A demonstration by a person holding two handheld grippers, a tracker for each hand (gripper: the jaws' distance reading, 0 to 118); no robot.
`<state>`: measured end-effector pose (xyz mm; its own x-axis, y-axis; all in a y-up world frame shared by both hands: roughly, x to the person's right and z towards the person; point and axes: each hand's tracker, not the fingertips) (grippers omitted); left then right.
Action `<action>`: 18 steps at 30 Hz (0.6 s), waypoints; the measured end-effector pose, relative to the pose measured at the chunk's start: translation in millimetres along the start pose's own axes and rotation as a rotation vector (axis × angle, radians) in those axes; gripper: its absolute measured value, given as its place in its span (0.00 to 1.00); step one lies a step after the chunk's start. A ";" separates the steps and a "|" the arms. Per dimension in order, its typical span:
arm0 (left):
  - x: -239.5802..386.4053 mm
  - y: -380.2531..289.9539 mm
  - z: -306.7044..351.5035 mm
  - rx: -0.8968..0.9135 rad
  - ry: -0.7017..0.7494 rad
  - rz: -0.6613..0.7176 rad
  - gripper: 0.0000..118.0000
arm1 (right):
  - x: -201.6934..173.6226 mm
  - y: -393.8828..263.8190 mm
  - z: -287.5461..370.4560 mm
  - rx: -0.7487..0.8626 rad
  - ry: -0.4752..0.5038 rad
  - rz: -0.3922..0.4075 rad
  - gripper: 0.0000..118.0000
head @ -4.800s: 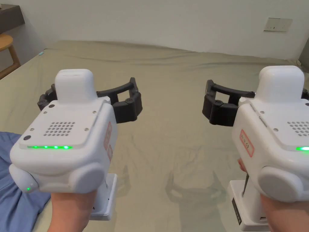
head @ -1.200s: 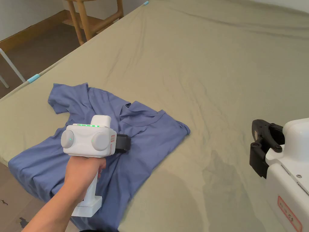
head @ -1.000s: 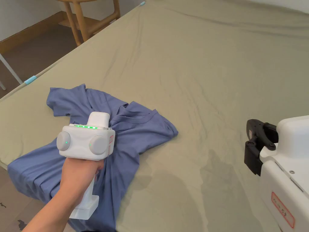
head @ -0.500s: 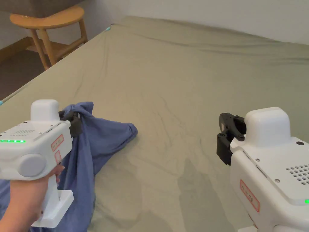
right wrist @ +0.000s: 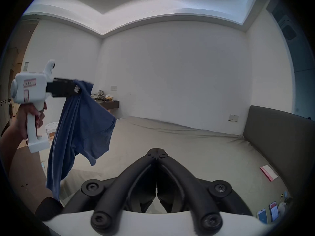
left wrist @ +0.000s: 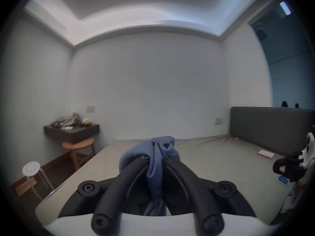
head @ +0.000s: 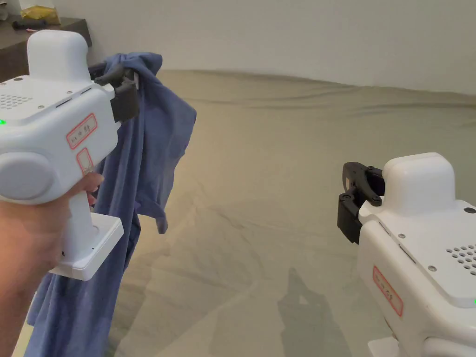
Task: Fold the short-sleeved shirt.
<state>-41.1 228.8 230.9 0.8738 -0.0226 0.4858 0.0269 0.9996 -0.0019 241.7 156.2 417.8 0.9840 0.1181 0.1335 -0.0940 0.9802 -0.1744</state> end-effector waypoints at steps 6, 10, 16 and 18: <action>74.9 28.3 -49.4 0.048 -0.138 -0.034 0.05 | 47.5 -9.4 18.7 -0.007 -0.113 -0.008 0.01; 131.6 14.7 -92.5 -0.012 -0.226 -0.120 0.05 | 80.0 -21.7 23.9 -0.036 -0.180 -0.031 0.01; 211.9 -83.7 -161.6 -0.245 -0.337 -0.230 0.05 | 120.9 -51.2 21.2 -0.111 -0.256 -0.060 0.01; 231.6 -129.8 -182.3 -0.337 -0.349 -0.267 0.05 | 132.1 -62.1 18.6 -0.139 -0.272 -0.070 0.01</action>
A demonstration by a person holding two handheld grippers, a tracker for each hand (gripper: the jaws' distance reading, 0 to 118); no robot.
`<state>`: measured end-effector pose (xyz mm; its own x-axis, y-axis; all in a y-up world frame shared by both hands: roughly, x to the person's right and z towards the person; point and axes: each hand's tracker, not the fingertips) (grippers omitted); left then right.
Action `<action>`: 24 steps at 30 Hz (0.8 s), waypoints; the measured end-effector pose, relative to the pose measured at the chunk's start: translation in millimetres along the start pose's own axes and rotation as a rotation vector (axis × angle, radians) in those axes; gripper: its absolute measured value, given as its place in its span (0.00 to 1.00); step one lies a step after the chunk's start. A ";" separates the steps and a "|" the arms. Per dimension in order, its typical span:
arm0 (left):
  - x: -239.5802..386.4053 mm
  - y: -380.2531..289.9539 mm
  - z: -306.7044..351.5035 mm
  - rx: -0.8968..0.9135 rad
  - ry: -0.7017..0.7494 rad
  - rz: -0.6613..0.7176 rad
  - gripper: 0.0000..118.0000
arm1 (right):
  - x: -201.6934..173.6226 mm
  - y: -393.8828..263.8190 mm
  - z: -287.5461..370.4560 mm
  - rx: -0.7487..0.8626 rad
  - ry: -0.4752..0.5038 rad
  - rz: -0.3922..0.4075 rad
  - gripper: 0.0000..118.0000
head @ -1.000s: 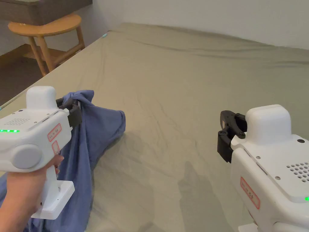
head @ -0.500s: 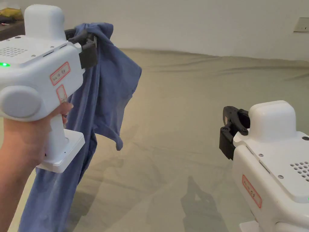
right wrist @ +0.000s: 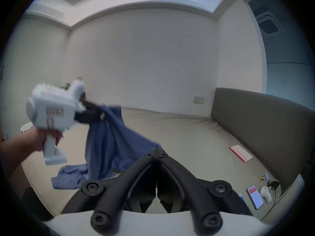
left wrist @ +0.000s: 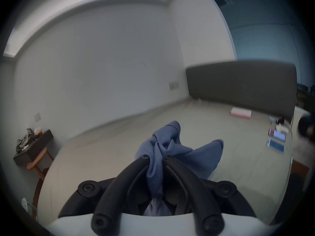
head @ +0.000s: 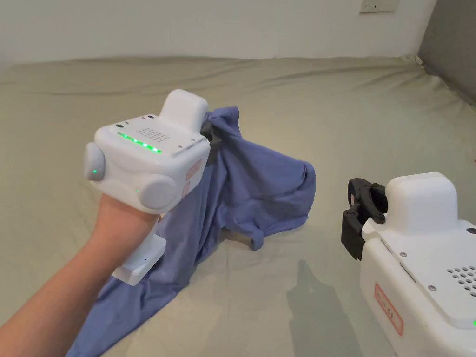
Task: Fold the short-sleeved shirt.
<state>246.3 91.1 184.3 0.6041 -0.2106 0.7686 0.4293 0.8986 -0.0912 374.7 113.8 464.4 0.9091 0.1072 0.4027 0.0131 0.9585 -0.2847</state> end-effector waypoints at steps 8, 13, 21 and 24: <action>47.8 -110.1 -82.6 -0.362 0.074 -0.007 0.05 | 24.3 -26.7 -20.5 -0.083 -0.040 -0.006 0.01; 30.4 -118.9 -64.8 -0.343 0.084 0.131 0.37 | 23.1 -26.9 -24.7 -0.100 -0.038 0.003 0.01; -21.8 -53.1 65.3 0.023 0.195 0.253 1.00 | 0.2 3.2 -10.3 -0.021 -0.003 0.039 0.01; -36.8 -34.6 120.9 0.132 0.287 0.225 1.00 | -12.9 17.7 -2.9 0.022 0.016 0.057 0.01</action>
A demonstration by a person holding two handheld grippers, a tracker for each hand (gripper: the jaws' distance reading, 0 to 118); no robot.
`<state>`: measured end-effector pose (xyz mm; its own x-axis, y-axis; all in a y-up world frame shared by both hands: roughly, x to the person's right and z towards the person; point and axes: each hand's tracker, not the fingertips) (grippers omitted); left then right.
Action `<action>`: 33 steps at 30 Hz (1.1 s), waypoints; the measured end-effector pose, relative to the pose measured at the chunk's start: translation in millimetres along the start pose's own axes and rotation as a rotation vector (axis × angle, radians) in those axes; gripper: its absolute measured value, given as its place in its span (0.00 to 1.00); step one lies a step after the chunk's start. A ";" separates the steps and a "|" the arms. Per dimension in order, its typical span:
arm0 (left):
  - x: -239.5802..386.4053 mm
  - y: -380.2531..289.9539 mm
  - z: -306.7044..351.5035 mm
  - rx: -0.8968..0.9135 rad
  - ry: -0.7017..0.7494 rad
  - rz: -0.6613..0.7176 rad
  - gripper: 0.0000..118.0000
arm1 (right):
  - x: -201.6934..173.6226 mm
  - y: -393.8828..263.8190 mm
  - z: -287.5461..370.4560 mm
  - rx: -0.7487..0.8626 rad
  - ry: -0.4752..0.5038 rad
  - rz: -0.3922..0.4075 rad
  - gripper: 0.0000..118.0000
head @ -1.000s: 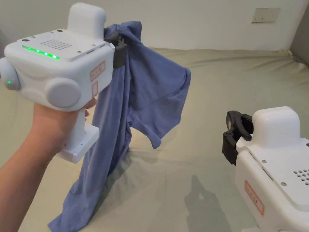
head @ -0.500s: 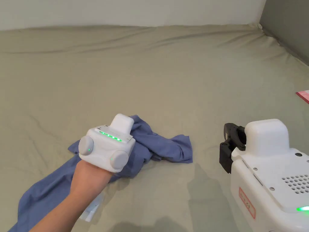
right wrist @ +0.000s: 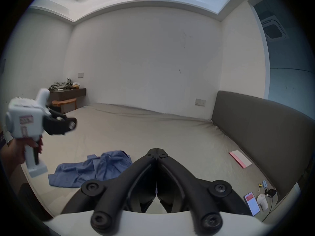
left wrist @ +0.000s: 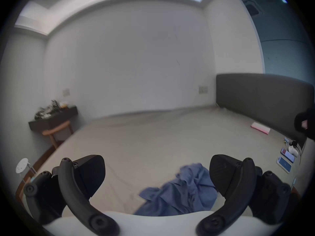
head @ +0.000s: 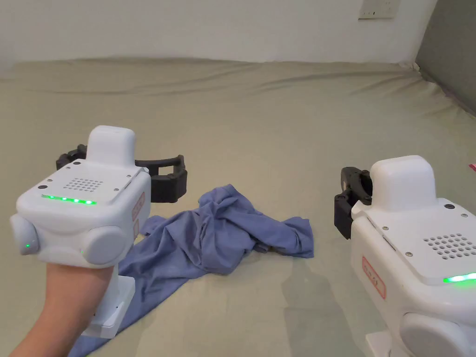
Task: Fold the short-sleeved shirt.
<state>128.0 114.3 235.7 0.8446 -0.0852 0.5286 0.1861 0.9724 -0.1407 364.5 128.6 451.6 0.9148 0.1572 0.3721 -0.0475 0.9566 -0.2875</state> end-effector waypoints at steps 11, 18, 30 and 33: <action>-29.5 4.4 136.2 0.179 0.252 -0.015 0.04 | -60.2 25.5 26.0 0.129 0.087 0.046 0.01; -29.2 -24.2 152.4 0.110 0.256 -0.039 0.00 | -87.6 15.4 28.5 0.122 0.138 0.067 0.01; -51.3 -139.2 78.6 -0.443 0.169 0.003 0.00 | -84.2 -7.7 6.1 0.039 0.147 0.099 0.01; -58.6 -176.0 54.5 -0.587 0.150 0.055 0.41 | -77.5 -16.9 -4.6 0.003 0.133 0.099 0.01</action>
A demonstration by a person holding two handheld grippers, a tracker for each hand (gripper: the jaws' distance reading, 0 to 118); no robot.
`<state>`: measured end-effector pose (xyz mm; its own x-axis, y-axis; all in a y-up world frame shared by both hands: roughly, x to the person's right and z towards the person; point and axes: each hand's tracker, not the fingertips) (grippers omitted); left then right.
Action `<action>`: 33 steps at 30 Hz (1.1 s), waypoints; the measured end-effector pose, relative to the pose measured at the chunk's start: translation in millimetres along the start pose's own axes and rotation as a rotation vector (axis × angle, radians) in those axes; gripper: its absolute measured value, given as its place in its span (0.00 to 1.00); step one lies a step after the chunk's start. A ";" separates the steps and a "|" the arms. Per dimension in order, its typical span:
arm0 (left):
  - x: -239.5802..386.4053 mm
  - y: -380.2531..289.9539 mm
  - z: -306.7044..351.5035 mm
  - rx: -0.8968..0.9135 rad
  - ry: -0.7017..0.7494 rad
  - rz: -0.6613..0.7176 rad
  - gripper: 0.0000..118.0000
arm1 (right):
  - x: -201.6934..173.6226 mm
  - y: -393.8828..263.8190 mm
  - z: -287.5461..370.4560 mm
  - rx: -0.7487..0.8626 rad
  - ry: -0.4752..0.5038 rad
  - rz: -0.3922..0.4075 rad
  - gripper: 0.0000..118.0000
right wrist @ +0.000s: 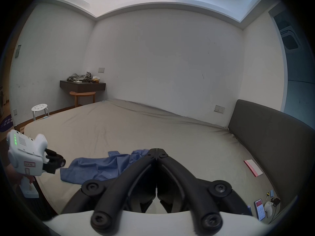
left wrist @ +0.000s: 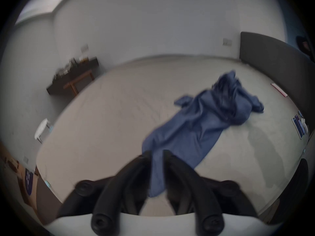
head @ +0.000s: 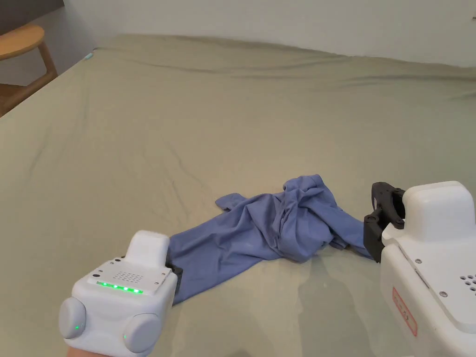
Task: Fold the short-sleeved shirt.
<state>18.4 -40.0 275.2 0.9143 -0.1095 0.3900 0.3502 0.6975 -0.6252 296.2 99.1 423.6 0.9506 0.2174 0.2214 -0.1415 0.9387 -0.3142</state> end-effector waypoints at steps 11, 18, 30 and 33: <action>-12.1 -14.5 -83.8 -0.219 0.006 0.097 0.94 | 34.5 -36.7 -30.5 -0.132 -0.063 -0.026 0.02; 11.0 -7.7 -70.1 -0.150 -0.054 0.030 0.07 | 52.5 -56.2 -60.1 -0.239 -0.069 -0.036 0.02; -16.8 27.5 -4.5 0.038 -0.101 0.101 0.07 | 83.4 -110.7 -175.6 -0.516 0.028 -0.023 0.92; -15.6 33.8 7.5 0.064 -0.109 0.092 0.07 | 84.6 -134.9 -203.7 -0.557 0.014 0.010 0.92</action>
<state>14.4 -9.4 253.1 0.9133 0.0316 0.4061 0.2492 0.7453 -0.6184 452.0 -63.6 296.7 0.9542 0.2181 0.2048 0.0134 0.6527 -0.7575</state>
